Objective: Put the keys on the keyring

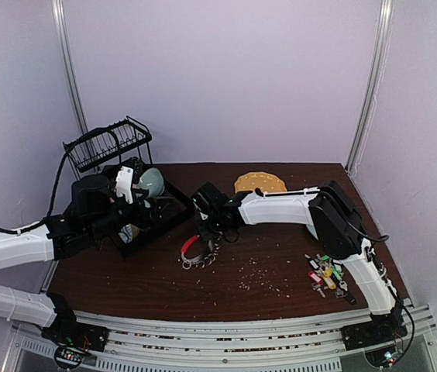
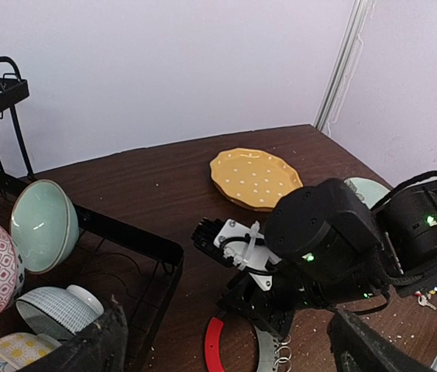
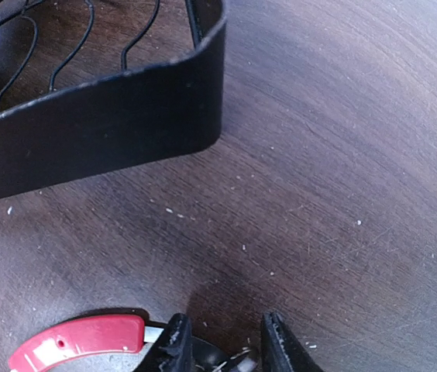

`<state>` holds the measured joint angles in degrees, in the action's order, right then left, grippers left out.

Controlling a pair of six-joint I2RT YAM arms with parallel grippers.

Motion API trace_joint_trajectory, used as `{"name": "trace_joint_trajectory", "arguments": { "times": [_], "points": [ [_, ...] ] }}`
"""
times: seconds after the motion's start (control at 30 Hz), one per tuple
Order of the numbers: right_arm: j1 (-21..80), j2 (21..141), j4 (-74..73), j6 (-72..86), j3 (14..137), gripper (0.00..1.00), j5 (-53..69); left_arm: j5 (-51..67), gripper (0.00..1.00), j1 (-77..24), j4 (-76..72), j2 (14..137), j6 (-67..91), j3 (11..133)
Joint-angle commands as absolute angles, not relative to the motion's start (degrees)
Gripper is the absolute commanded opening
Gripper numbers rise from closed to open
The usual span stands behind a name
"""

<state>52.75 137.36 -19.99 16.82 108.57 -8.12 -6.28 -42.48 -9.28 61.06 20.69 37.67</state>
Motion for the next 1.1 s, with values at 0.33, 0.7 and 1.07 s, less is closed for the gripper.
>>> {"name": "trace_joint_trajectory", "arguments": {
  "times": [0.33, 0.7, 1.07],
  "points": [
    [52.5, 135.6, -20.7, 16.9, 106.6, 0.00, -6.6, -6.9, 0.94, -42.5, -10.9, 59.6, 19.9, 38.3],
    [52.7, 107.2, -4.1, 5.5, 87.1, 0.00, 15.5, 3.9, 0.89, -42.5, -15.3, 56.9, 14.1, 36.9],
    [53.9, 92.7, 7.5, 5.9, 75.5, 0.00, 38.3, 27.0, 0.81, -47.6, -20.0, 58.4, 7.0, 36.8]
  ]
}}
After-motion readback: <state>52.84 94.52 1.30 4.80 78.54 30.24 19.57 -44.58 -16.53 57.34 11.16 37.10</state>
